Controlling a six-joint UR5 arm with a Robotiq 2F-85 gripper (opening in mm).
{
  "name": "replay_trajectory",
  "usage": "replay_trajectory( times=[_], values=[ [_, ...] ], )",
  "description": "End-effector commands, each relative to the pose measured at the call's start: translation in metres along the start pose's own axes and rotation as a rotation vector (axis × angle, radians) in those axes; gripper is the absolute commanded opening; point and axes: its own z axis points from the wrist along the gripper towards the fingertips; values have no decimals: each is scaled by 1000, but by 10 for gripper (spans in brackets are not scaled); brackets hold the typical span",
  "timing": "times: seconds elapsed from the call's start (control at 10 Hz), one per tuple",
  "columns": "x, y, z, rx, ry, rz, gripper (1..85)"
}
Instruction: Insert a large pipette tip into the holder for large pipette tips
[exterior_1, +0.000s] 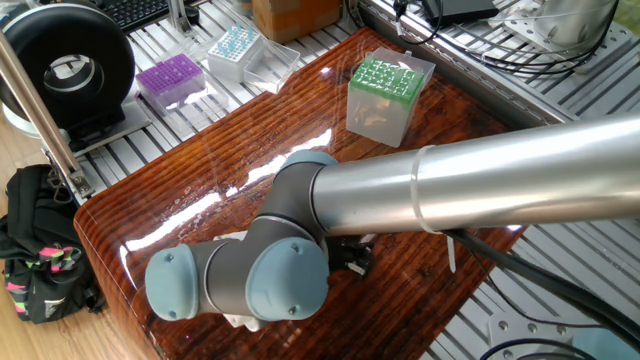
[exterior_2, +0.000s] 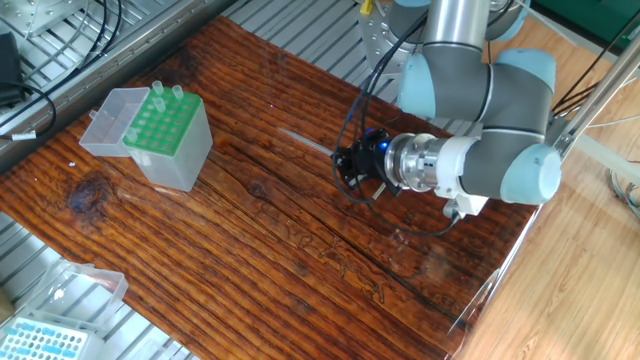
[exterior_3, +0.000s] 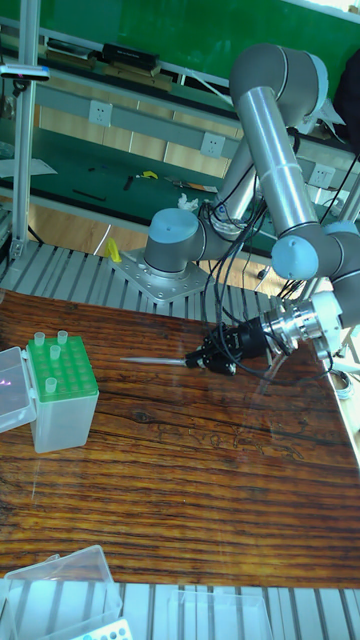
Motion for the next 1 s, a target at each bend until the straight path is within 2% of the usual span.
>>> replay_trajectory(
  times=[0.0,0.1,0.2,0.5,0.6,0.7,0.8,0.9],
  values=[
    [14,9,-25,-56,-17,-26,10],
    [25,5,-38,-56,0,-41,10],
    [32,-1,-50,-50,-10,-43,10],
    [41,-23,-79,-7,-101,19,10],
    [39,-29,-92,-1,-162,44,10],
    [28,-33,-108,6,-253,93,10],
    [6,-33,-119,17,-340,196,10],
    [-18,-37,-129,11,-450,316,10]
  ],
)
